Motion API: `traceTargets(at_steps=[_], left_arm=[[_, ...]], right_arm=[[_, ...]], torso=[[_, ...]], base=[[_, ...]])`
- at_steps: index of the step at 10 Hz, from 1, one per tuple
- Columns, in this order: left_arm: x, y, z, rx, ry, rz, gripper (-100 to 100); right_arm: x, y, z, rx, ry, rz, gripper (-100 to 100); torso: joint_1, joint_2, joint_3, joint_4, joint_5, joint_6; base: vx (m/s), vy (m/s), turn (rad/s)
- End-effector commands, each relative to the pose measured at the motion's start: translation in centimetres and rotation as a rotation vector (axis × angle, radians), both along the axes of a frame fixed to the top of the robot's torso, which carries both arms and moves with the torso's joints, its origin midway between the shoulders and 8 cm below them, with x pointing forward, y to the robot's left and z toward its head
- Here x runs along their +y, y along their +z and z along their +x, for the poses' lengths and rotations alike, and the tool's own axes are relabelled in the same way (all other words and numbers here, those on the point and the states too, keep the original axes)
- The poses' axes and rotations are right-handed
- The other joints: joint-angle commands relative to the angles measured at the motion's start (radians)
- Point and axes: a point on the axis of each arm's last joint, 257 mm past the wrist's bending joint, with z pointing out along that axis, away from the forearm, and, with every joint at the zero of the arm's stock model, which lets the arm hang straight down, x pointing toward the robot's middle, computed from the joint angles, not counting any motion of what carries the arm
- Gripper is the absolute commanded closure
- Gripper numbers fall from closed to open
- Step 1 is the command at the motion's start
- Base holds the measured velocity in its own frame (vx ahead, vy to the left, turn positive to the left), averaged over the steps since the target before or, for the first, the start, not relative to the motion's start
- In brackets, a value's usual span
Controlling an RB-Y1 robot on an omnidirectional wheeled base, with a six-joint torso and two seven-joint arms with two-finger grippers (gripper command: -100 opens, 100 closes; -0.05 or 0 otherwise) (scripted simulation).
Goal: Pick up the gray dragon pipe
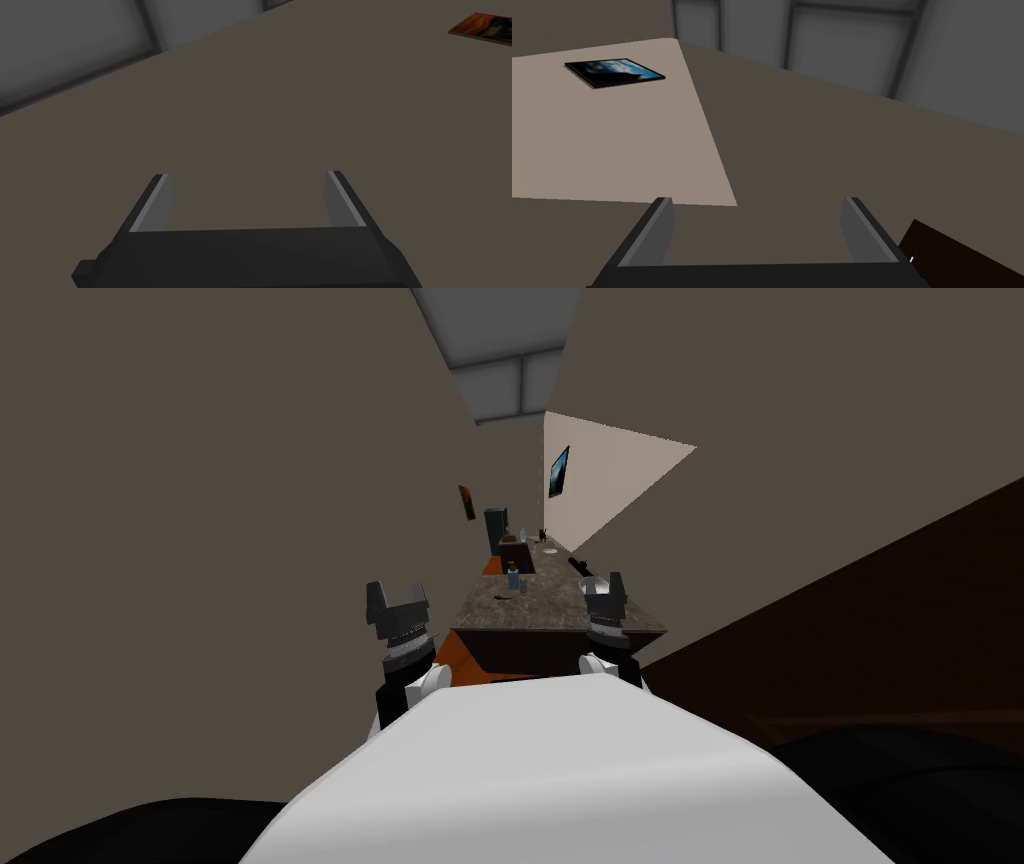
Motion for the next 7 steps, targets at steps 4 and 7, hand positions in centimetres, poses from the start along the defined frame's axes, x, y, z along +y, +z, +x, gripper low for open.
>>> traceTargets(at_steps=[4, 7], left_arm=[[-1.0, -1.4, 3.3, 0.081, -0.067, 0.080, -100], [-1.1, -2.9, 5.9, 0.152, -0.098, 0.117, -100]], right_arm=[[0.0, 0.0, 0.0, 0.000, 0.000, 0.000, 0], [0.0, 0.0, 0.0, 0.000, 0.000, 0.000, 0]], torso=[[0.004, 0.003, 0.002, 0.001, 0.001, 0.000], [0.005, 0.005, 0.003, 0.001, 0.001, 0.000]], base=[[-0.051, 0.042, -0.083], [-0.078, 0.058, -0.122]])
